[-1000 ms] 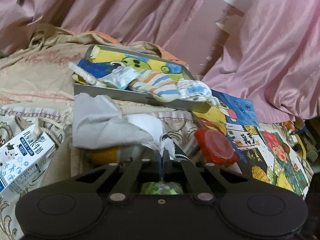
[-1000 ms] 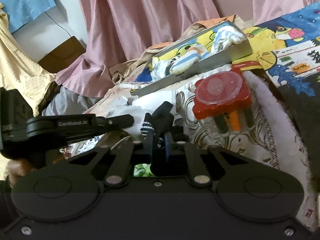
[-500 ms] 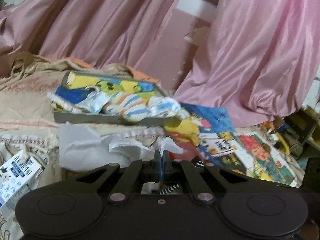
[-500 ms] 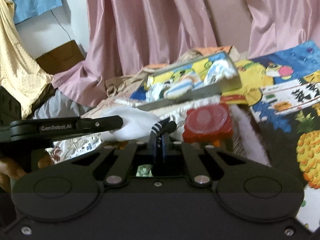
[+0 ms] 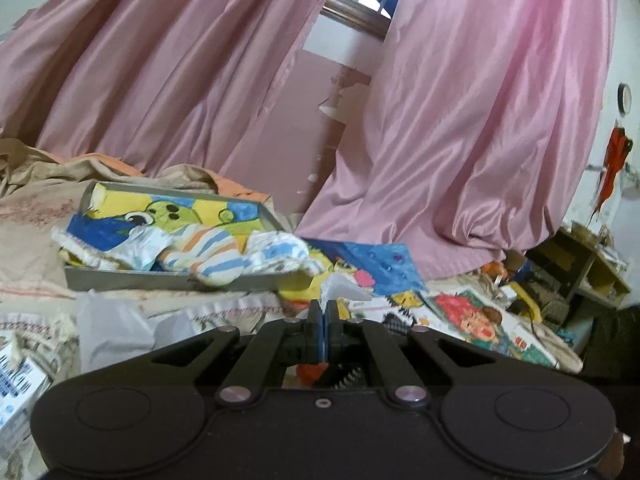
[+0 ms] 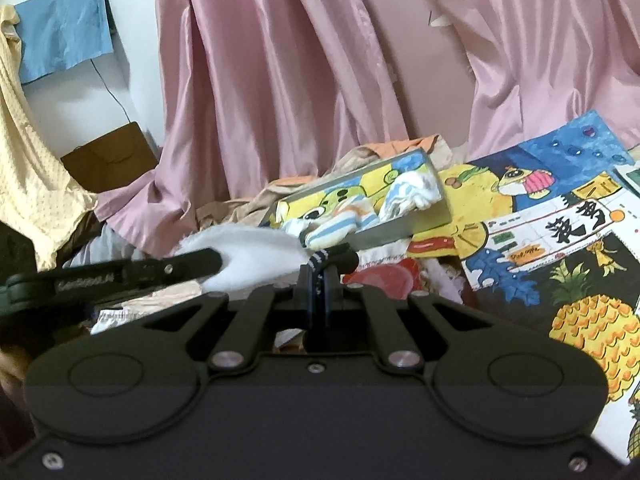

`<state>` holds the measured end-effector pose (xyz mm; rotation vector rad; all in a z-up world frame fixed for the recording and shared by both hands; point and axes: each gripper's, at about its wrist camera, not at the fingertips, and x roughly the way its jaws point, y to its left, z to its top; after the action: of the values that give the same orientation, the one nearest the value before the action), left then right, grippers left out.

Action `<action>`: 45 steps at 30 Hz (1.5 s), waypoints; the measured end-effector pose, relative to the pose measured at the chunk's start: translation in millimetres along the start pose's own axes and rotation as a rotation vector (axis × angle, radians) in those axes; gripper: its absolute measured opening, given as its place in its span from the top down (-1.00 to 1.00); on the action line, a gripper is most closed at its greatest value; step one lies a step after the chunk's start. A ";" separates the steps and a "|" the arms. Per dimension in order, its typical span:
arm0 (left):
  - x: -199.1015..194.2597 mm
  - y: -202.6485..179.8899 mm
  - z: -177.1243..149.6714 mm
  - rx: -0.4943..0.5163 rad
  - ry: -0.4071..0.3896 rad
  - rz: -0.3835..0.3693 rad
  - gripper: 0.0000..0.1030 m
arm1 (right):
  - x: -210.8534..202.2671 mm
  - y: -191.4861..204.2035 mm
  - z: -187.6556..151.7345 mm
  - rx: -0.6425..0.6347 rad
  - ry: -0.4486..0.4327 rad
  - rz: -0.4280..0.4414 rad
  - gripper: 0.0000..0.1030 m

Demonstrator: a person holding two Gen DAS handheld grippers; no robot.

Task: Organize soft objects
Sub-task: 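Carry the white cloth with the left gripper while the right gripper carries the sock to the tray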

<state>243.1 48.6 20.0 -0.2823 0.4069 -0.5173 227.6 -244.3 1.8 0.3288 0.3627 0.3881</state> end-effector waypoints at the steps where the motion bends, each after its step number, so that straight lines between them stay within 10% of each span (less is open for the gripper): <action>1: 2.8 0.3 2.8 0.004 -0.007 0.001 1.00 | 0.2 1.1 -0.5 0.000 -0.004 -0.003 0.99; 19: 43.2 75.1 45.2 -0.116 -0.117 0.064 1.00 | 51.9 20.8 49.9 -0.010 -0.010 -0.023 0.98; 33: 43.7 174.5 67.6 -0.339 -0.255 0.113 1.00 | 193.9 79.8 116.3 -0.069 0.010 0.006 0.98; 45: 49.0 228.1 65.3 -0.475 -0.264 0.160 1.00 | 329.3 125.2 107.4 -0.055 0.126 -0.021 0.98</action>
<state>406.4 223.1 -19.3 -0.7614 0.2877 -0.2154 516.8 -21.9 52.3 0.2476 0.4774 0.3982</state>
